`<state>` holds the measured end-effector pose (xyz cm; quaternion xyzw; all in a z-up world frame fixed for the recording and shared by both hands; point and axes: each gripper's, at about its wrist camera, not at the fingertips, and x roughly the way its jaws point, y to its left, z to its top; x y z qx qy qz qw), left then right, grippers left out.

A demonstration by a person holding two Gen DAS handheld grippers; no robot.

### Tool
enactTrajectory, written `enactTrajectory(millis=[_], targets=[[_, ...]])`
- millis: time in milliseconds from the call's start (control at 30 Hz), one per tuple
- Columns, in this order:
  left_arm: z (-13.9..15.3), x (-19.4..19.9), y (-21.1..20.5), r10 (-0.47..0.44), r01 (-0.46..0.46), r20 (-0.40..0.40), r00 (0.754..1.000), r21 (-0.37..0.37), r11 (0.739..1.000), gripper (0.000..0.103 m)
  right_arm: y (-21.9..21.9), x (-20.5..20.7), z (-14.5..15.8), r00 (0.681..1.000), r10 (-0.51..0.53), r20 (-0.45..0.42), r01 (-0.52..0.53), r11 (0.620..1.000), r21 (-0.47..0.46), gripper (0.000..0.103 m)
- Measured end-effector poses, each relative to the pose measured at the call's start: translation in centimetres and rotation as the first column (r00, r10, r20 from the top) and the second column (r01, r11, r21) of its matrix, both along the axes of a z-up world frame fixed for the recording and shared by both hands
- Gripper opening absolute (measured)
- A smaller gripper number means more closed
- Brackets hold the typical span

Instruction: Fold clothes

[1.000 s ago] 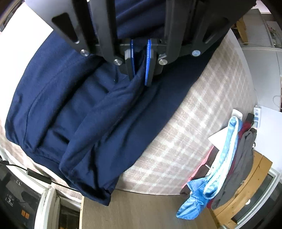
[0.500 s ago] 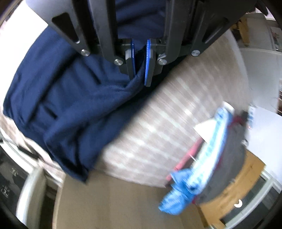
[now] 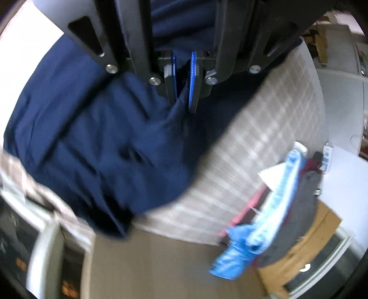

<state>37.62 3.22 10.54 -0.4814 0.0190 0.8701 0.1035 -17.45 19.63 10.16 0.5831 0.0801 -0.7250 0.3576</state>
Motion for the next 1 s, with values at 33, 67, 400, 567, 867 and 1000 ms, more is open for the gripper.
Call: enactTrajectory(millis=[33,67,400,567,867,1000], targets=[[-0.1,0.0,0.0,0.002,-0.002,0.007,1.000,0.002,1.000,0.006,0.4,-0.2,-0.6,1.000,-0.008,0.011,0.007,1.000,0.008,0.008],[-0.3,0.1,0.1,0.003,-0.003,0.013,1.000,0.003,1.000,0.006,0.7,-0.4,-0.9,1.000,-0.010,0.014,0.010,1.000,0.012,0.008],[-0.6,1.7,0.4,-0.047,0.039,0.167,0.985,0.054,0.998,0.009,0.4,0.7,-1.4,0.998,0.029,0.058,-0.038,0.988,0.153,0.029],[3.4,4.9,-2.0,-0.100,0.054,0.205,0.974,0.216,0.975,0.013,3.2,1.6,2.5,0.996,0.032,0.082,-0.043,0.990,0.134,0.035],[2.8,6.1,-7.4,-0.013,-0.055,0.277,0.961,0.237,0.970,0.035,5.3,4.3,10.0,0.989,0.134,-0.056,-0.129,0.988,0.084,0.035],[-0.2,1.7,-9.7,0.061,-0.124,0.258,0.964,0.234,0.964,0.035,0.7,4.6,8.0,0.982,0.176,-0.074,-0.174,0.984,0.031,0.035]])
